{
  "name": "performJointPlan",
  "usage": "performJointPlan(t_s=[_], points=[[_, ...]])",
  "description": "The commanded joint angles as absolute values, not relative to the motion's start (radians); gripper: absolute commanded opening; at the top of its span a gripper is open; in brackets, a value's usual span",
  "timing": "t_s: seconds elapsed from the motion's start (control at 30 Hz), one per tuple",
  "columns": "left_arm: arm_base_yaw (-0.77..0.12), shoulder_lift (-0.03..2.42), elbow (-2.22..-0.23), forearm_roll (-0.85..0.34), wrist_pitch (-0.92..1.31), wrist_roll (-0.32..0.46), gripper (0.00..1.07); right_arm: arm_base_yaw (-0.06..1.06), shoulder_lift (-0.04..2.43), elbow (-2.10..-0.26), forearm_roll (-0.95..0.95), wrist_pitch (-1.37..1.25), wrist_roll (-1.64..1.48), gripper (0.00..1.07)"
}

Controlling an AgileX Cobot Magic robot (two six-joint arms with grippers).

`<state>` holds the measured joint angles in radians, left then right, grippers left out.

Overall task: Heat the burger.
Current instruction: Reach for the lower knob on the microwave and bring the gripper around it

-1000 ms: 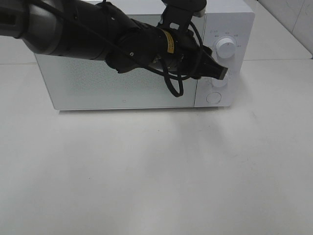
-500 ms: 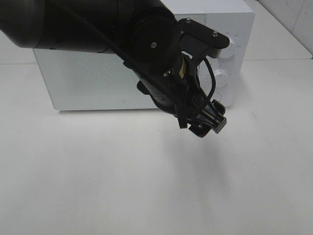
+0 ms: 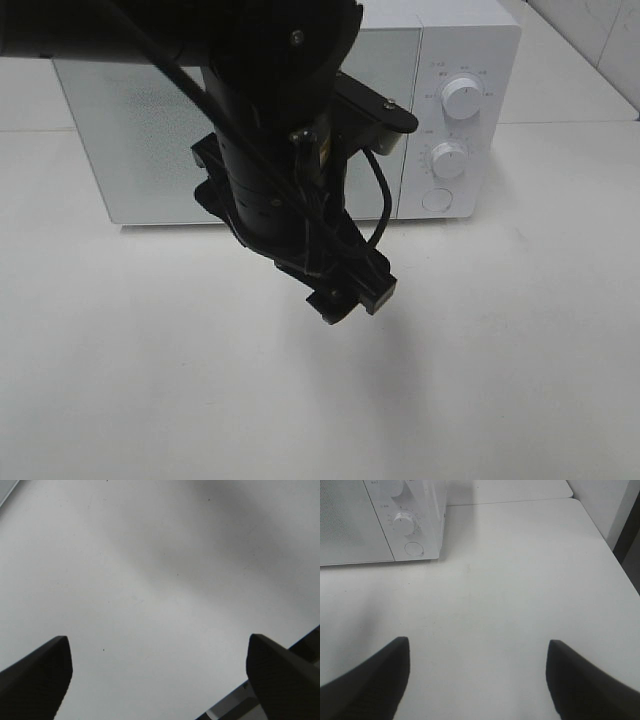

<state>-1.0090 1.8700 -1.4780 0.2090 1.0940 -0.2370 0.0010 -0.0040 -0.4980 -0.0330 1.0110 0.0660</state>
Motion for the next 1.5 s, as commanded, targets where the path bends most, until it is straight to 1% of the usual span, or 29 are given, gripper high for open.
performJointPlan(t_s=[0.03, 0.13, 0.3, 0.33, 0.4, 0.43, 0.5, 0.53, 0.6, 0.63, 0.7, 0.73, 0.77, 0.8, 0.83, 0.9, 0.93, 1.0, 1.03, 1.07, 1.1, 1.13, 1.17, 1.2, 1.23, 1.27, 1.33, 1.4, 1.5], points=[[-1.010, 1.847, -1.484, 0.199, 1.136, -0.240, 0.89, 0.000, -0.032, -0.497, -0.034, 1.004, 0.069, 0.75], [-0.998, 1.829, -1.484, 0.185, 1.178, -0.239, 0.89, 0.000, -0.032, -0.497, -0.034, 1.004, 0.069, 0.75], [-0.925, 1.774, -1.480, 0.178, 1.228, -0.238, 0.89, 0.002, -0.032, -0.497, -0.034, 1.004, 0.069, 0.75], [-0.925, 1.774, -1.480, 0.178, 1.228, -0.238, 0.89, 0.002, -0.032, -0.497, -0.034, 1.004, 0.069, 0.75], [-0.871, 1.738, -1.480, 0.172, 1.252, -0.238, 0.89, 0.002, -0.032, -0.497, -0.034, 1.004, 0.069, 0.75], [-0.871, 1.738, -1.480, 0.172, 1.252, -0.238, 0.89, 0.002, -0.032, -0.497, -0.034, 1.004, 0.069, 0.75], [-0.806, 1.703, -1.479, 0.170, 1.278, -0.236, 0.89, 0.002, -0.032, -0.497, -0.034, 1.004, 0.069, 0.75], [-0.806, 1.703, -1.479, 0.170, 1.278, -0.236, 0.89, 0.002, -0.032, -0.497, -0.034, 1.004, 0.069, 0.75], [-0.736, 1.659, -1.467, 0.159, 1.278, -0.227, 0.89, 0.002, -0.032, -0.497, -0.034, 1.004, 0.069, 0.75], [-0.736, 1.659, -1.467, 0.159, 1.278, -0.227, 0.89, 0.002, -0.032, -0.497, -0.034, 1.004, 0.069, 0.75], [-0.662, 1.611, -1.442, 0.132, 1.278, -0.206, 0.89, 0.002, -0.032, -0.497, -0.034, 1.004, 0.069, 0.75], [-0.662, 1.611, -1.442, 0.132, 1.278, -0.206, 0.89, 0.002, -0.032, -0.497, -0.034, 1.004, 0.069, 0.75], [-0.609, 1.574, -1.416, 0.114, 1.278, -0.188, 0.89, 0.002, -0.032, -0.497, -0.034, 1.004, 0.069, 0.75], [-0.583, 1.555, -1.401, 0.107, 1.278, -0.183, 0.89, 0.002, -0.032, -0.497, -0.034, 1.004, 0.069, 0.75], [-0.583, 1.555, -1.401, 0.107, 1.278, -0.183, 0.89, 0.002, -0.032, -0.497, -0.034, 1.004, 0.069, 0.75], [-0.509, 1.494, -1.346, 0.096, 1.278, -0.166, 0.89, 0.002, -0.032, -0.497, -0.034, 1.004, 0.069, 0.75], [-0.509, 1.494, -1.346, 0.096, 1.278, -0.166, 0.89, 0.002, -0.032, -0.497, -0.034, 1.004, 0.069, 0.75], [-0.424, 1.430, -1.288, 0.080, 1.270, -0.166, 0.89, 0.002, -0.032, -0.497, -0.034, 1.004, 0.069, 0.75], [-0.424, 1.430, -1.288, 0.080, 1.270, -0.166, 0.89, 0.002, -0.032, -0.497, -0.034, 1.004, 0.069, 0.75], [-0.358, 1.377, -1.240, 0.053, 1.247, -0.157, 0.89, 0.002, -0.032, -0.497, -0.034, 1.004, 0.069, 0.75], [-0.331, 1.349, -1.219, 0.033, 1.233, -0.143, 0.89, 0.002, -0.032, -0.497, -0.034, 1.004, 0.069, 0.75], [-0.331, 1.349, -1.219, 0.033, 1.233, -0.143, 0.89, 0.002, -0.032, -0.497, -0.034, 1.004, 0.069, 0.75], [-0.275, 1.299, -1.168, -0.007, 1.199, -0.114, 0.89, 0.002, -0.032, -0.497, -0.034, 1.004, 0.069, 0.75], [-0.246, 1.272, -1.139, -0.027, 1.184, -0.099, 0.89, 0.002, -0.032, -0.497, -0.034, 1.004, 0.069, 0.75], [-0.246, 1.272, -1.139, -0.027, 1.184, -0.099, 0.89, 0.002, -0.032, -0.497, -0.034, 1.004, 0.069, 0.75], [-0.202, 1.223, -1.072, -0.055, 1.158, -0.075, 0.89, 0.002, -0.032, -0.497, -0.034, 1.004, 0.069, 0.75], [-0.184, 1.194, -1.037, -0.062, 1.147, -0.067, 0.89, 0.002, -0.032, -0.497, -0.034, 1.004, 0.069, 0.75], [-0.143, 1.076, -0.905, -0.063, 1.107, -0.061, 0.89, 0.002, -0.032, -0.497, -0.034, 1.004, 0.069, 0.75], [-0.133, 1.019, -0.839, -0.063, 1.083, -0.061, 0.89, 0.002, -0.032, -0.497, -0.034, 1.004, 0.069, 0.75]])
